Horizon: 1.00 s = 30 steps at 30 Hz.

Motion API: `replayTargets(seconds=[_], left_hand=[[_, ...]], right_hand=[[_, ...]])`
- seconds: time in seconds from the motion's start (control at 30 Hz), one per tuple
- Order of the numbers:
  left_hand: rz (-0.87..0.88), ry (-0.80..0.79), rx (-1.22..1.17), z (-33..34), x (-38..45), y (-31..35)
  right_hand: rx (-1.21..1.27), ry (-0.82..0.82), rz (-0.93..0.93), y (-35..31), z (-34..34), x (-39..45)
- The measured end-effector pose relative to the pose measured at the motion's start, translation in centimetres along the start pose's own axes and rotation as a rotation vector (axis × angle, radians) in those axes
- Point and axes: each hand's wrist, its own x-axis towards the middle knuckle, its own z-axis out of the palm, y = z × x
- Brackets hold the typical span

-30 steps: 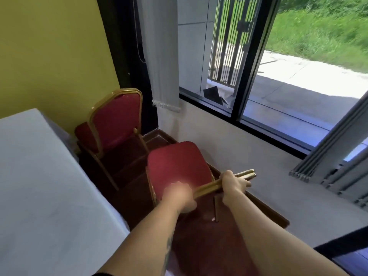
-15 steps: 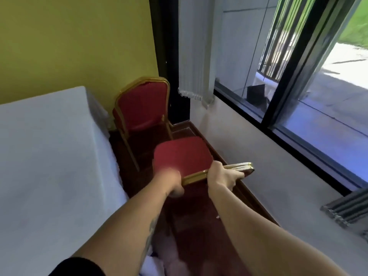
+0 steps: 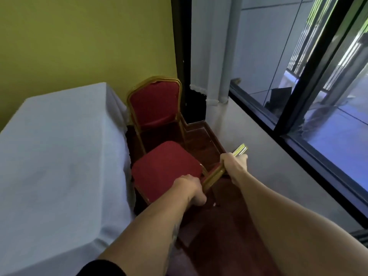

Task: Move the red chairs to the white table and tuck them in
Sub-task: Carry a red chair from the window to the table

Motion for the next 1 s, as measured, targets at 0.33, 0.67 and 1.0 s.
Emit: replayTargets(seconds=[0.33,0.67,1.0], left_hand=[[-0.007,-0.027,-0.067,-1.4,1.3,0.2],[-0.141,0.037,-0.163,-1.8,2.9,0.4],[-0.382,0.166,-0.36,-1.7,3.3,4.2]], right_hand=[[-0.134,-0.189,-0.051,-2.7,1.6,3.7],[-0.147,-0.319,-0.069,-3.9,3.7,7.5],[-0.206,-0.477,-0.083,-5.3,3.4,10.7]])
